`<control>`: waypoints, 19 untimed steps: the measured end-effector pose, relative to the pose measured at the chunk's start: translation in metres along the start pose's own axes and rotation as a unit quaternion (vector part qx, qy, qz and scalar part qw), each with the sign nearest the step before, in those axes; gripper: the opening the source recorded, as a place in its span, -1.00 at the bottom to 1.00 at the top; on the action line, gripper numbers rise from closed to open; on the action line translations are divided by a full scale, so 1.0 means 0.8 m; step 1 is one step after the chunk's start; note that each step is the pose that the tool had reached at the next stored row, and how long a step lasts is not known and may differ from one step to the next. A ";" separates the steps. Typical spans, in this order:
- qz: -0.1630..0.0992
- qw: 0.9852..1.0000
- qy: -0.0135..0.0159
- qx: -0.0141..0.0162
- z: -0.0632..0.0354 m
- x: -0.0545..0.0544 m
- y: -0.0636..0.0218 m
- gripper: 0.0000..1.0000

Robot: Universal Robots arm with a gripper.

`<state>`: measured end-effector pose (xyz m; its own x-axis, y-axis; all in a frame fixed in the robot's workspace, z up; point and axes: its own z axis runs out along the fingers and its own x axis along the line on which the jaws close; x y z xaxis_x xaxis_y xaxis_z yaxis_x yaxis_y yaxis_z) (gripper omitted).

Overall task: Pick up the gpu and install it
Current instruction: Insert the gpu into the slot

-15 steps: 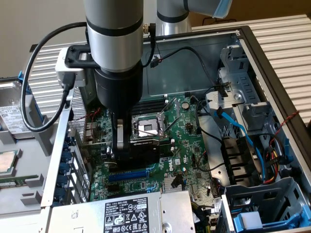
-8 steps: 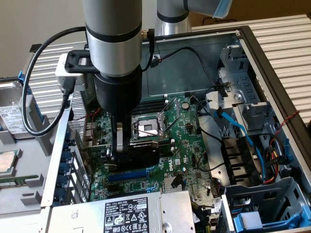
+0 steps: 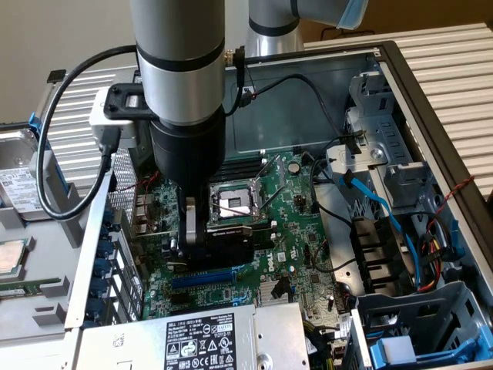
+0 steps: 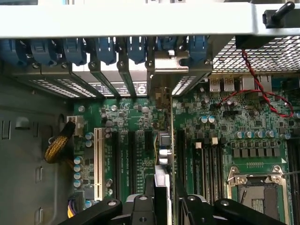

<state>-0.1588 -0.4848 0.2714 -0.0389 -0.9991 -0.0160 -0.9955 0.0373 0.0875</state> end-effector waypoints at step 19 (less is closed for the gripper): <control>-0.002 1.000 0.000 0.010 0.006 -0.001 0.005 -0.46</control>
<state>-0.1632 -0.4841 0.2671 -0.0345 -0.9993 -0.0168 -0.9972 0.0333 0.0675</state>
